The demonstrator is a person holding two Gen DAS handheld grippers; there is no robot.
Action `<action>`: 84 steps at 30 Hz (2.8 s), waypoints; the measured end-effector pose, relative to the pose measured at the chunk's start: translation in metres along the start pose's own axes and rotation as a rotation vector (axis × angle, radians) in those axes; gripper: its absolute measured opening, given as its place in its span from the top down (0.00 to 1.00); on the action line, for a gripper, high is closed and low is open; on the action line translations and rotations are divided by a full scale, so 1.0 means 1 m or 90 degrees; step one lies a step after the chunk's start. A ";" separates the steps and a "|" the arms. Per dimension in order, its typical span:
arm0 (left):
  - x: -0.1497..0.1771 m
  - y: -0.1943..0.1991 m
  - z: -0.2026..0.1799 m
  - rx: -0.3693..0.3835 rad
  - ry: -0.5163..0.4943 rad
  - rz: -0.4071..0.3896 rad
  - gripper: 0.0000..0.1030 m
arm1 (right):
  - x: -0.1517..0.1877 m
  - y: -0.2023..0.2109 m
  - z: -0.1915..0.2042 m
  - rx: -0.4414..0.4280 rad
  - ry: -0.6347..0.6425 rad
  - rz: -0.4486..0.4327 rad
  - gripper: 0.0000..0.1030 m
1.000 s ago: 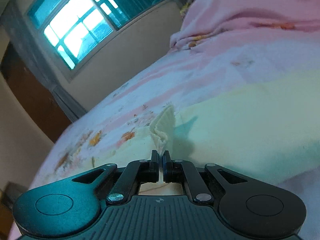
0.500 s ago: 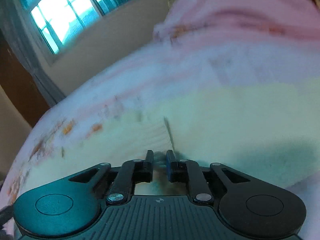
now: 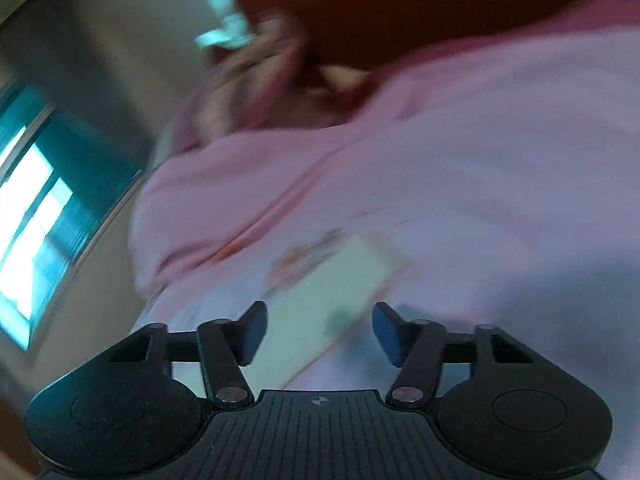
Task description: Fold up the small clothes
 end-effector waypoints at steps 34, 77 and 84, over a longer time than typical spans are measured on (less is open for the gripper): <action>0.018 0.022 0.090 -0.150 -0.143 0.081 0.12 | 0.016 -0.077 0.037 0.073 0.188 0.046 0.96; 0.036 0.047 0.172 -0.129 -0.089 0.073 0.07 | 0.582 -0.009 0.287 -0.299 0.628 0.461 0.70; 0.036 0.047 0.172 -0.130 -0.090 0.073 0.07 | 0.598 -0.002 0.287 -0.292 0.673 0.415 0.95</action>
Point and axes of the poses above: each gripper's, at about its wrist camera, not at the fingertips, and y roughly against the way its jaws point, z to its left, x to its underside, the point moved 4 cm from there along -y, roughly the way its jaws point, and after that the axes turned 14 degrees about -y, right-handed, at the moved point
